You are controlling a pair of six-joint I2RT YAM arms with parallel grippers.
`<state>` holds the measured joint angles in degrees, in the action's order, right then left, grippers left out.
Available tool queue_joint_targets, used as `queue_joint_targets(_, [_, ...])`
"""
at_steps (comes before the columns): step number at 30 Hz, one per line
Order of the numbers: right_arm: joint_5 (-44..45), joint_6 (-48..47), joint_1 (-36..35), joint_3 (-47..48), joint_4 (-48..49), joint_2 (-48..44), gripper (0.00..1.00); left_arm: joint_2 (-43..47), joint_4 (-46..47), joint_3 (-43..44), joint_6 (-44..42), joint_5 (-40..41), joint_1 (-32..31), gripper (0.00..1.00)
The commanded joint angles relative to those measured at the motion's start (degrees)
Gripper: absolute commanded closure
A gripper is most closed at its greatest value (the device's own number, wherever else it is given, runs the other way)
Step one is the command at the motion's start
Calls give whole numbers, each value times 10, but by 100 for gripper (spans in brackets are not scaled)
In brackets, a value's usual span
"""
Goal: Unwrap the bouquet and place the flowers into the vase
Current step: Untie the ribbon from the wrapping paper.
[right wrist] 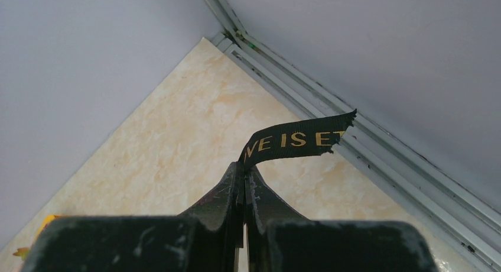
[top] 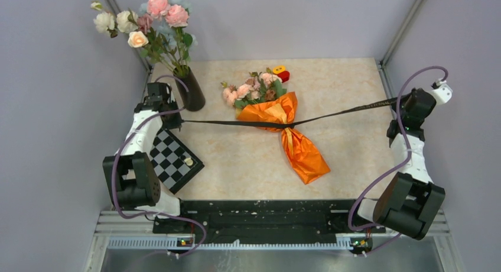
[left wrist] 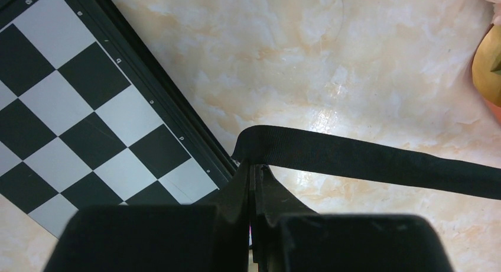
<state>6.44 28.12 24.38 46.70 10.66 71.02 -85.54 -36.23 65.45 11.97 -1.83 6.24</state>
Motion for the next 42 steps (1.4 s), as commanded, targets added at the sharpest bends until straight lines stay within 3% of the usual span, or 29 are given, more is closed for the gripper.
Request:
queue_joint_targets(1, [29, -7, 13, 38, 15, -1, 100, 28, 7, 7, -7, 11, 15, 100])
queue_joint_targets(14, [50, -12, 27, 55, 4, 0, 100, 45, 11, 3, -8, 13, 52, 100])
queue_joint_targets(42, [64, -18, 74, 100, -20, 0, 100, 85, 19, -12, -2, 108, 88, 100])
